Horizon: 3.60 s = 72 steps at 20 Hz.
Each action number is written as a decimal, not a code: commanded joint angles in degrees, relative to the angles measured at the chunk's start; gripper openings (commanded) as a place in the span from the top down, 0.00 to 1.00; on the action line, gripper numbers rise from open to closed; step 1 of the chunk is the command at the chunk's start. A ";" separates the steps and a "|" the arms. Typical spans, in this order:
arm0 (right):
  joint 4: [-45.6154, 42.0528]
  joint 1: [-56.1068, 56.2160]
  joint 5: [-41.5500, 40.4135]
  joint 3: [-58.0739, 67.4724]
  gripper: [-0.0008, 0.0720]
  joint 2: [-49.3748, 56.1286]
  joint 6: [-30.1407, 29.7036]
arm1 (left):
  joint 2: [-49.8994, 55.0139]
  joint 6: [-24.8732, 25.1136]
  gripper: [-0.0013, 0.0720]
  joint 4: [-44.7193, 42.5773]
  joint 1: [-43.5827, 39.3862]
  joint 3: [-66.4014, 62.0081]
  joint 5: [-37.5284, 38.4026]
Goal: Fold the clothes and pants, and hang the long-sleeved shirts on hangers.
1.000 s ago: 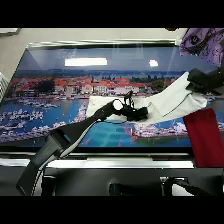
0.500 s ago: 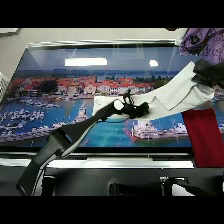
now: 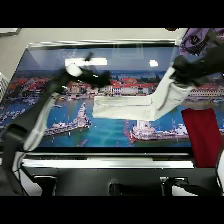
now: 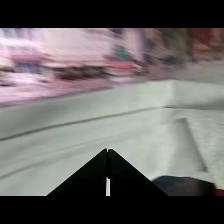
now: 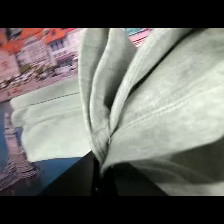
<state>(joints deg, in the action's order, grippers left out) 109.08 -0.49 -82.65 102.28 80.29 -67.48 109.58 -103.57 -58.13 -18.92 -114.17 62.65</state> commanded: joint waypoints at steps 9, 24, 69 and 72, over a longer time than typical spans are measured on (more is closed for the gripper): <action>0.85 26.99 18.29 0.09 0.95 13.55 17.29 | -12.15 0.72 0.96 -17.38 23.28 0.00 22.49; 13.44 29.75 24.20 0.07 0.94 24.33 12.46 | -12.00 1.55 0.96 -17.38 23.96 0.02 22.86; 37.92 -5.92 20.20 -21.73 0.95 21.33 -33.20 | -12.66 3.08 0.95 -17.35 24.20 1.90 22.86; 35.58 -9.64 17.00 -14.16 0.95 20.13 -28.55 | -12.66 3.08 0.95 -17.33 23.71 1.90 22.91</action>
<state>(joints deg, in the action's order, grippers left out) 146.41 -7.42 -63.31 82.11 101.60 -101.41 96.90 -100.49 -75.48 5.13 -112.27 85.54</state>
